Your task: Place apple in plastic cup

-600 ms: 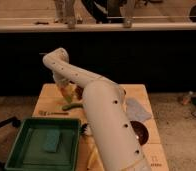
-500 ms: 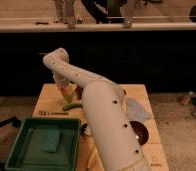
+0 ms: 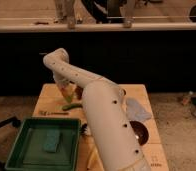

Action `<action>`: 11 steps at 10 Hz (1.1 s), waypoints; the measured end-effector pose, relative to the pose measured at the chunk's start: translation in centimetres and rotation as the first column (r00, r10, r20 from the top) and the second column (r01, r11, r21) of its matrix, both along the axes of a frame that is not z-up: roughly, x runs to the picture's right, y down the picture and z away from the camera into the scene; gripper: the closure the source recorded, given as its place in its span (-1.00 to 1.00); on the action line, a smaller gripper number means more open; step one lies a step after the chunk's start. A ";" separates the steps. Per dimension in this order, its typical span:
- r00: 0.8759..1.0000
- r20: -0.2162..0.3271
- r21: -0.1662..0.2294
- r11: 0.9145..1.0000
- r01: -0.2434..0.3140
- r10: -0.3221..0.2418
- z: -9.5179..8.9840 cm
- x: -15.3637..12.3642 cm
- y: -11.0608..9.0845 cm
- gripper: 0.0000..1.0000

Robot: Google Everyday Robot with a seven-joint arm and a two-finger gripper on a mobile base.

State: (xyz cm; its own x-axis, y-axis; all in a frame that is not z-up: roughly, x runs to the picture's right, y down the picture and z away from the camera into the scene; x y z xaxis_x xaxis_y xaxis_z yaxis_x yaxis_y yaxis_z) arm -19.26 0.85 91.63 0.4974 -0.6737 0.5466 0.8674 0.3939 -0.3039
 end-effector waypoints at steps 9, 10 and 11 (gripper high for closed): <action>1.000 0.000 0.000 1.000 0.000 0.000 0.0 0.0 0.0 0.40; 1.000 -0.001 -0.002 1.000 0.001 -0.001 0.1 0.0 0.1 0.19; 1.000 -0.001 -0.002 1.000 0.001 -0.001 0.1 0.0 0.1 -0.01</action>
State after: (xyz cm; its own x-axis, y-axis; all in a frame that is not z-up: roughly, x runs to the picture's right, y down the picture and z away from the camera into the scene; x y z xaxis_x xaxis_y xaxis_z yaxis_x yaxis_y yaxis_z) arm -19.23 0.95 91.71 0.4976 -0.6731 0.5472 0.8674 0.3930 -0.3053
